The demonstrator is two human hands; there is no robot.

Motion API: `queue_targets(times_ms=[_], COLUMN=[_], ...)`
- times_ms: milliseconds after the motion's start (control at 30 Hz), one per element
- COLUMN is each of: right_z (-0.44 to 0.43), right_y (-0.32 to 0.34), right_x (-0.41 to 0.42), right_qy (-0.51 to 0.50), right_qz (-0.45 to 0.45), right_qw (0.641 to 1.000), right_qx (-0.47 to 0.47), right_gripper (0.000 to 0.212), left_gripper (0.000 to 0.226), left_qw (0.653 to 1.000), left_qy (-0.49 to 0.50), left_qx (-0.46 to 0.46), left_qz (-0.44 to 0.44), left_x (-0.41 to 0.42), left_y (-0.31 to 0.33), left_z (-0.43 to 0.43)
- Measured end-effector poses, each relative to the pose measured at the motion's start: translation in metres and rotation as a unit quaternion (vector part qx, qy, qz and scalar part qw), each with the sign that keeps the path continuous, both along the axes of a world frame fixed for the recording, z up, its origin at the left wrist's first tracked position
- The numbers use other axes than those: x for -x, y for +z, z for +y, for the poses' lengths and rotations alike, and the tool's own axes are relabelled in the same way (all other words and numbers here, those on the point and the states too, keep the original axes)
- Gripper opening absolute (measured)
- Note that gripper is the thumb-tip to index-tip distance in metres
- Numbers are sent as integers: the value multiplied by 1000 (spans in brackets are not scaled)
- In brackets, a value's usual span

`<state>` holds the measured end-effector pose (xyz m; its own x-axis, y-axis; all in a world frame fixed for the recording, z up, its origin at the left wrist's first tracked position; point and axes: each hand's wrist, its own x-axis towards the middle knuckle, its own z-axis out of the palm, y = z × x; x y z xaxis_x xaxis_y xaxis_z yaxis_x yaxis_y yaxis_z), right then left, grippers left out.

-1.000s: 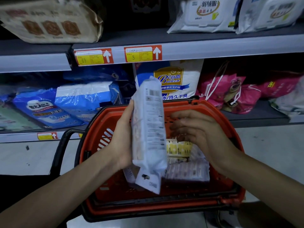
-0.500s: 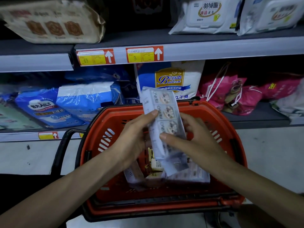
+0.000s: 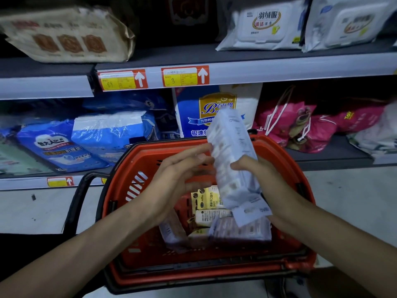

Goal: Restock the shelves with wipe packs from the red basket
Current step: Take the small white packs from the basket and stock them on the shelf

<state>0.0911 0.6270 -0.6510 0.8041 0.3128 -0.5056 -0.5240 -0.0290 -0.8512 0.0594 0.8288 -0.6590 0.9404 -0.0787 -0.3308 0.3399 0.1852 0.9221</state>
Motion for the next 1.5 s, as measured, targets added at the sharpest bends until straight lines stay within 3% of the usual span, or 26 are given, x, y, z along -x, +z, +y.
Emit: queue_targets(times_ms=[133, 200, 333, 633, 1000, 1133, 1333, 1500], right_z=[-5, -8, -3, 9, 11, 9, 9, 15], right_y=[2, 4, 15, 47, 101, 124, 162, 192], right_x=[0, 5, 8, 22, 43, 52, 67, 71], right_qy=[-22, -22, -13, 0, 60, 84, 159, 134], right_qz=[85, 69, 4, -213, -324, -403, -427, -455], right_qw=[994, 994, 999, 976, 944, 911, 889, 877], right_qx=[-66, -77, -42, -45, -28, 27, -42, -78], right_gripper=[66, 58, 28, 50, 61, 68, 81, 69], left_gripper=[40, 39, 34, 55, 57, 50, 40, 36], left_qw=[999, 999, 994, 981, 988, 989, 979, 972], left_qy=[3, 2, 0, -7, 25, 35, 71, 70], left_qx=[-12, -28, -86, -122, -34, 5, -27, -52], left_qz=[-30, -43, -65, -151, -150, -142, -190, -220], left_x=[-2, -2, 2, 29, 49, 53, 63, 77], left_y=[9, 14, 21, 42, 96, 123, 163, 198], left_z=[3, 3, 0, -16, -18, -11, 1, 8])
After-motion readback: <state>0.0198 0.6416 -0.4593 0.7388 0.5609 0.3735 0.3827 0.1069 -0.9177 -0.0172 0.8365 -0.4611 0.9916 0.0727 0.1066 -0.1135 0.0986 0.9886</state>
